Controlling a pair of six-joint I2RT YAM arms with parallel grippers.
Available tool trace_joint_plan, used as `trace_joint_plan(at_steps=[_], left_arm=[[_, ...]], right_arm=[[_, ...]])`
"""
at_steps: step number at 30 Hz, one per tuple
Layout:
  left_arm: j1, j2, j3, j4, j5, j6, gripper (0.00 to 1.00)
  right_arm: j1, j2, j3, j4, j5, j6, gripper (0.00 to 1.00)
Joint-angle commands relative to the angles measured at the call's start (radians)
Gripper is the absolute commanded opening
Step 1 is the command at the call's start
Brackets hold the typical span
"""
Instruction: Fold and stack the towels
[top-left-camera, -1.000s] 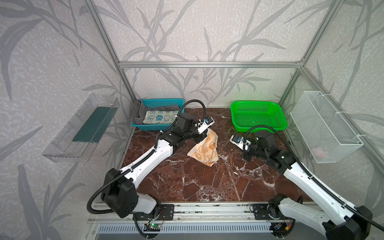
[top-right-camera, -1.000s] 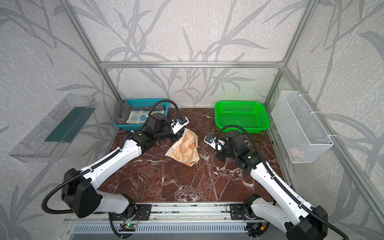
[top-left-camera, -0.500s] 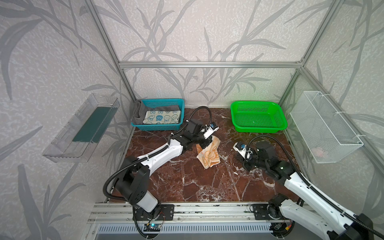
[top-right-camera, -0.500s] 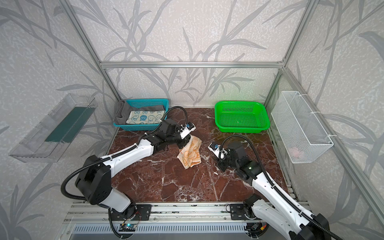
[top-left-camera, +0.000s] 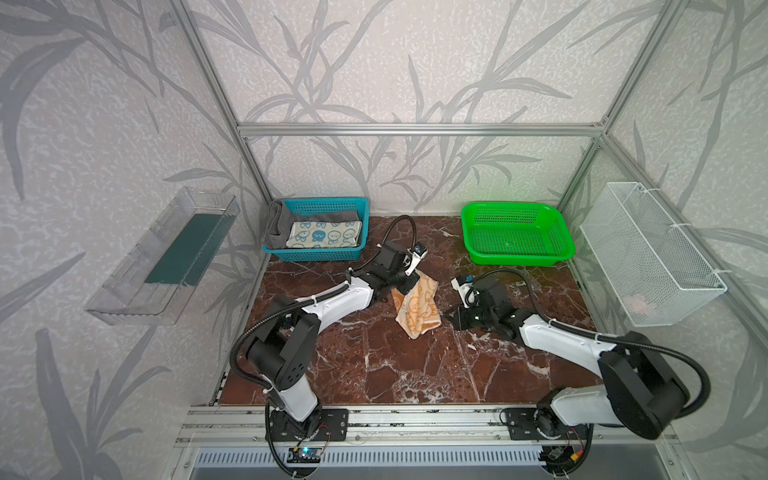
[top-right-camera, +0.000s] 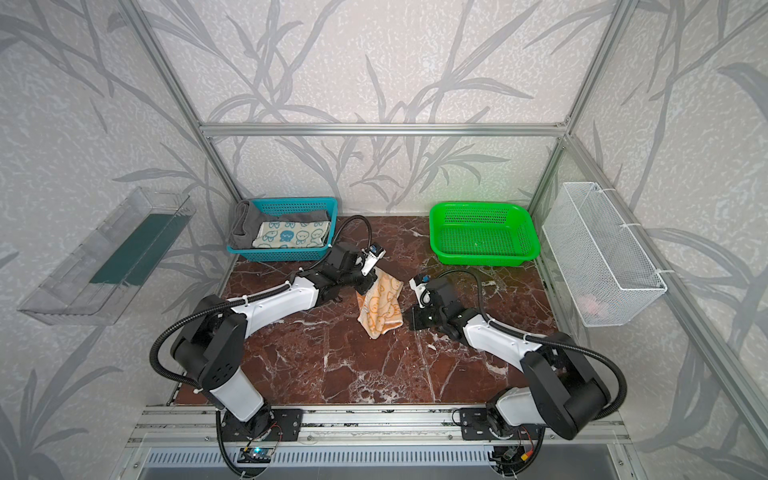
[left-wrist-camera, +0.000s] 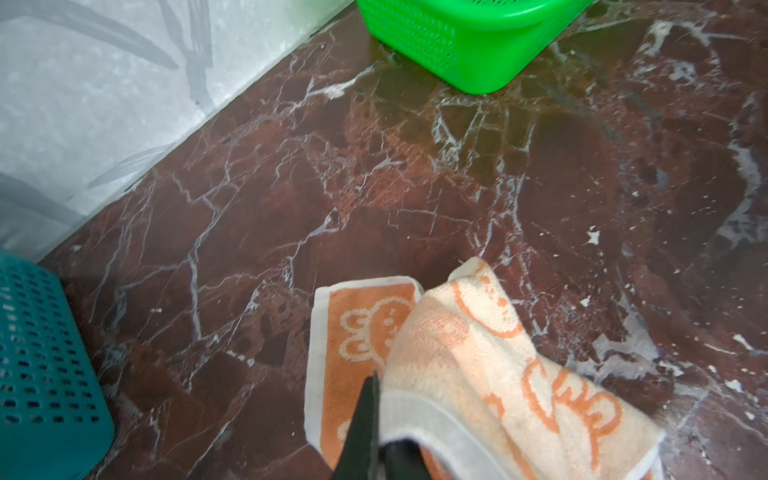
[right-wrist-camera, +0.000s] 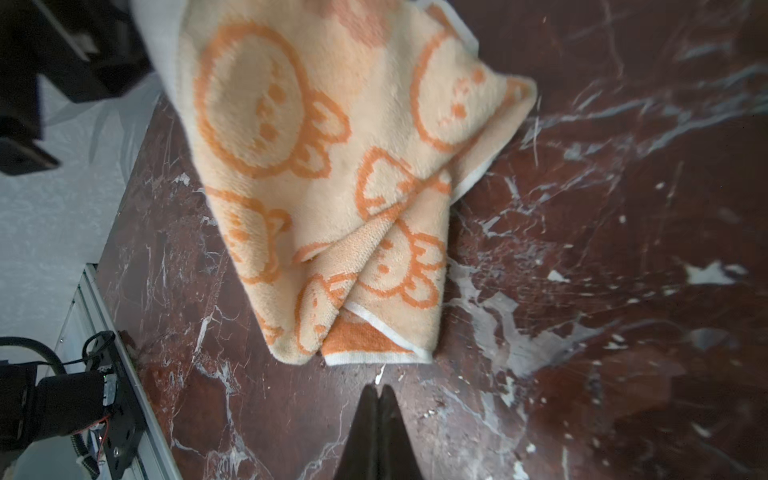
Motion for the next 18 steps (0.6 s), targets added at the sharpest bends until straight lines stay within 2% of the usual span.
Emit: trace_joint_plan(at_steps=[1,4,8,13,18], left_arm=[[0.007,-0.032,-0.027,0.005,-0.046,-0.024,0.0],[0.016,-0.04,-0.042,0.004,-0.062,-0.03,0.0],[0.026,-0.059,-0.055,-0.012,-0.06,-0.034,0.0],[0.032,-0.08,-0.073,-0.057,-0.065,-0.032,0.0],[0.031,-0.116,-0.099,-0.122,-0.061,-0.072,0.0]], right_arm=[[0.045,0.083,0.064,0.086,0.055,0.205,0.0],[0.052,0.194,0.087,0.126,0.045,0.263,0.0],[0.039,0.276,0.14,0.043,0.107,0.225,0.0],[0.002,0.331,0.274,-0.165,0.191,0.07,0.0],[-0.071,0.376,0.372,-0.262,0.235,-0.057,0.0]])
